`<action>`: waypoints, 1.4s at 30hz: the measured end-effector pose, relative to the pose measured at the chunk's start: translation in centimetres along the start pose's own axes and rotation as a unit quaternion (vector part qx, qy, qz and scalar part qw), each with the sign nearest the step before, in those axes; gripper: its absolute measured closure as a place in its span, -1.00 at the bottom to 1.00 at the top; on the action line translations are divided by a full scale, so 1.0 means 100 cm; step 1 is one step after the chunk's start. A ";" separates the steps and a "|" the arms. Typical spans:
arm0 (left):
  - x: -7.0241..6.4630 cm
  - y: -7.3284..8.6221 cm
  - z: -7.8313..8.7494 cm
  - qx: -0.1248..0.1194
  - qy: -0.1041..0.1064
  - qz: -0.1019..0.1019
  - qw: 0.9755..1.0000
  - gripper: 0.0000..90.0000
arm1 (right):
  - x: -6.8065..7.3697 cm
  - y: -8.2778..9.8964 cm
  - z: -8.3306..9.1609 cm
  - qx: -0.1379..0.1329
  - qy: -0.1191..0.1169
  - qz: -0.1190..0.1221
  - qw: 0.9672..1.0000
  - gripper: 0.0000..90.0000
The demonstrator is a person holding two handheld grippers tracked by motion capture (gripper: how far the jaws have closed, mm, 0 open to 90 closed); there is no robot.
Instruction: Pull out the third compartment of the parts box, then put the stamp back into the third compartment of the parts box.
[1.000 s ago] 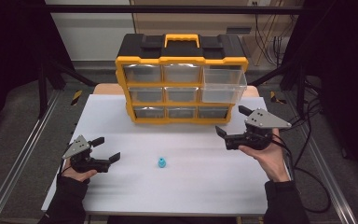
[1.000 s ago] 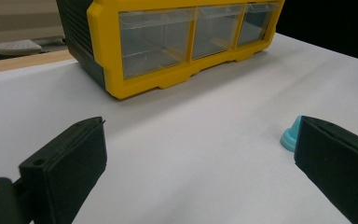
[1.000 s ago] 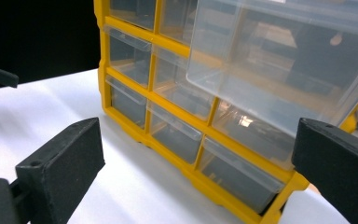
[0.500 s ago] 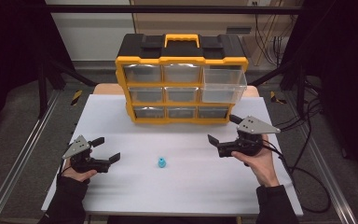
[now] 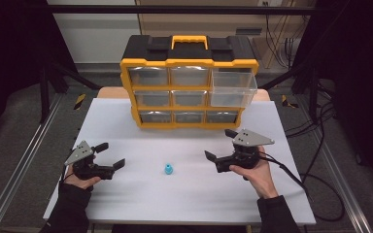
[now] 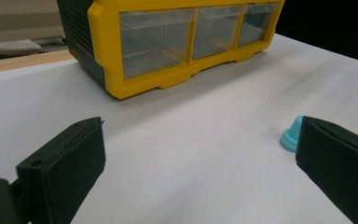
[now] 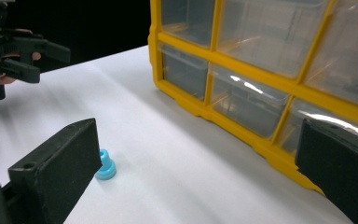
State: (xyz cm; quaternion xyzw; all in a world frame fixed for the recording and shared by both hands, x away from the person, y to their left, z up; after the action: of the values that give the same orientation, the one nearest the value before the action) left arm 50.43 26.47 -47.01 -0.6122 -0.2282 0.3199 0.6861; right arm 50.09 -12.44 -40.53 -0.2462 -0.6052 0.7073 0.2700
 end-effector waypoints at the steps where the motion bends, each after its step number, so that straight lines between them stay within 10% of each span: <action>1: 0.000 0.000 0.000 0.000 0.000 0.000 1.000 -0.97 | 0.002 0.002 -0.002 0.002 -0.001 -0.003 1.000 -0.99; 42: -0.002 0.001 -0.001 0.003 0.004 -0.003 1.000 -0.97 | 0.048 0.032 -0.053 0.050 -0.050 -0.014 0.997 -0.99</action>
State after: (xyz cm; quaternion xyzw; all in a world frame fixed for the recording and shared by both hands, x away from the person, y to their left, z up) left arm 50.33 26.31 -47.08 -0.6109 -0.2266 0.3162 0.6895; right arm 49.90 -5.74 -44.53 -0.1882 -0.5853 0.7442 0.2612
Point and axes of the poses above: each handheld gripper's, and its own axes: z roughly backward along the jaws, y roughly out of its underside, x roughly to its left, the point moved 6 cm from there along -z, roughly forward along the jaws, and after that the axes turned 10 degrees about -x, right-handed, at the moved point
